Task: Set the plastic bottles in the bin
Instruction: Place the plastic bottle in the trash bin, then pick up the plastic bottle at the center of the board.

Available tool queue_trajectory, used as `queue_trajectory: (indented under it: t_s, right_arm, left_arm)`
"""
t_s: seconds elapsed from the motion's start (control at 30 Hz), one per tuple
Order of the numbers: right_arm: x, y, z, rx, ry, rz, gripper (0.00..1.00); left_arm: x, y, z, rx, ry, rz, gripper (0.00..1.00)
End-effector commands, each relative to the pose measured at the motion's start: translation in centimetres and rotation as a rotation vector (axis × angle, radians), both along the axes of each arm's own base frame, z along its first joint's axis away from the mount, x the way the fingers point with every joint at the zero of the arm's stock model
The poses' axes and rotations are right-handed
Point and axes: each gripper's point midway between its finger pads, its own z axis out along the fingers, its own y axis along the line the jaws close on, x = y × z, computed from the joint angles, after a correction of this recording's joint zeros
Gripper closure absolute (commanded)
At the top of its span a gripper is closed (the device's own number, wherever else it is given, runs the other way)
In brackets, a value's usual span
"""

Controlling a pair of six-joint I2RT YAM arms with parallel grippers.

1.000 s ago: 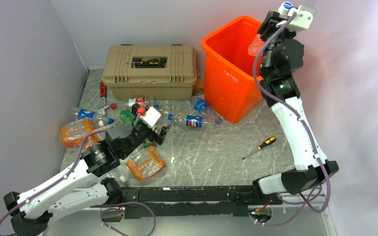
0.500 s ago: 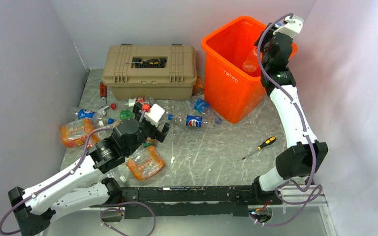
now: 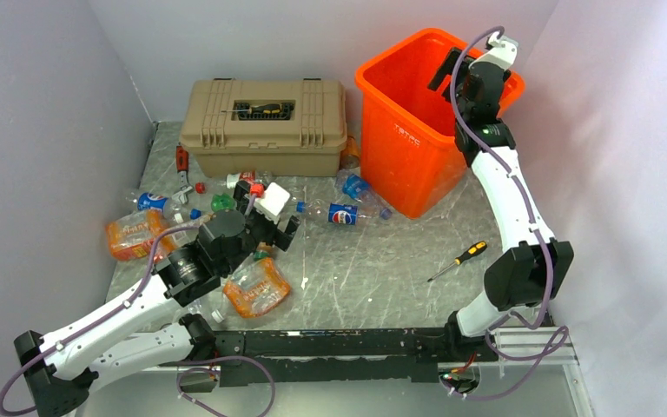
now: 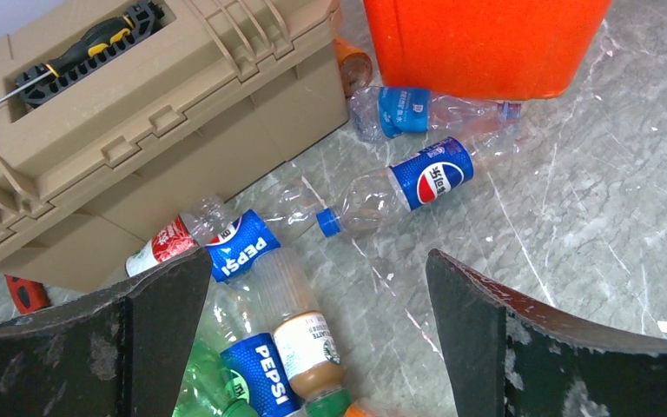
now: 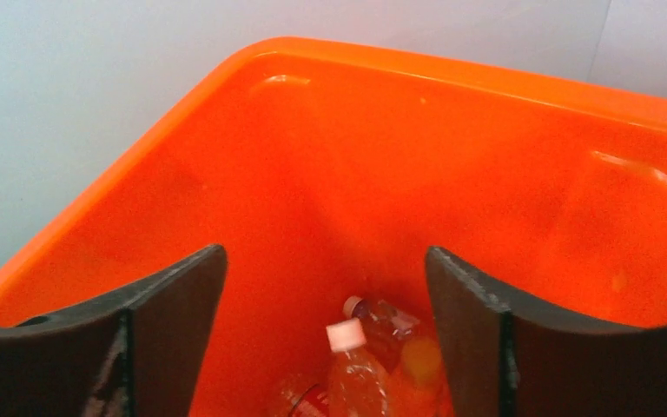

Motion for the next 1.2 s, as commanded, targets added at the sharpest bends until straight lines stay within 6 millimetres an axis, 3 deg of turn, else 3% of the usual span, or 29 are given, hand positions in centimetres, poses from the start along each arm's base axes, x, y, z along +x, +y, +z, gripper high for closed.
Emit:
queue_trajectory:
  t_s: [0.0, 0.17, 0.27, 0.43, 0.5, 0.6, 0.73, 0.83, 0.87, 0.93, 0.97, 1.17]
  right_arm:
    - [-1.5, 0.3, 5.2, 0.021, -0.106, 0.027, 0.05]
    - [-4.0, 1.0, 9.4, 0.058, -0.205, 0.069, 0.00]
    - [-7.2, 2.9, 13.8, 0.068, -0.339, 0.138, 0.00]
    - [-14.4, 9.0, 20.2, 0.022, -0.510, 0.332, 0.00]
    - [-17.5, 11.9, 21.1, 0.021, -0.553, 0.440, 0.01]
    - [-21.8, 15.6, 20.4, 0.031, -0.569, 0.615, 0.02]
    - [-25.2, 20.6, 15.9, 0.010, -0.477, 0.823, 0.02]
    - [-27.2, 24.1, 10.1, -0.045, -0.330, 0.915, 0.02]
    - [-27.9, 24.5, 5.6, -0.060, -0.239, 0.904, 0.02]
    - [-28.7, 24.9, 1.6, -0.048, -0.177, 0.917, 0.02]
    - [-29.2, 24.8, 0.8, -0.026, -0.163, 0.917, 0.02]
    - [-29.8, 26.0, -11.0, -0.010, 0.118, 0.916, 0.01]
  left_arm:
    - [0.3, 0.0, 1.5, -0.045, -0.028, 0.018, 0.01]
    - [0.5, 0.0, 1.3, -0.041, -0.021, 0.022, 0.01]
    - [0.5, 0.0, 1.2, -0.041, -0.020, 0.024, 0.01]
    - [0.7, -0.1, 1.0, -0.036, -0.014, 0.029, 0.00]
    - [0.7, -0.1, 1.0, -0.036, -0.010, 0.030, 0.00]
    - [0.7, 0.1, 1.0, -0.038, -0.012, 0.036, 0.00]
    - [0.7, 0.4, 1.3, -0.047, -0.019, 0.048, 0.00]
    - [0.7, 0.9, 1.6, -0.055, -0.029, 0.070, 0.00]
    - [0.8, 1.3, 1.9, -0.062, -0.041, 0.086, 0.00]
    - [0.8, 1.7, 2.2, -0.069, -0.053, 0.104, 0.00]
    - [0.8, 1.9, 2.3, -0.071, -0.057, 0.112, 0.00]
    - [1.0, 2.4, 2.5, -0.071, -0.064, 0.136, 0.01]
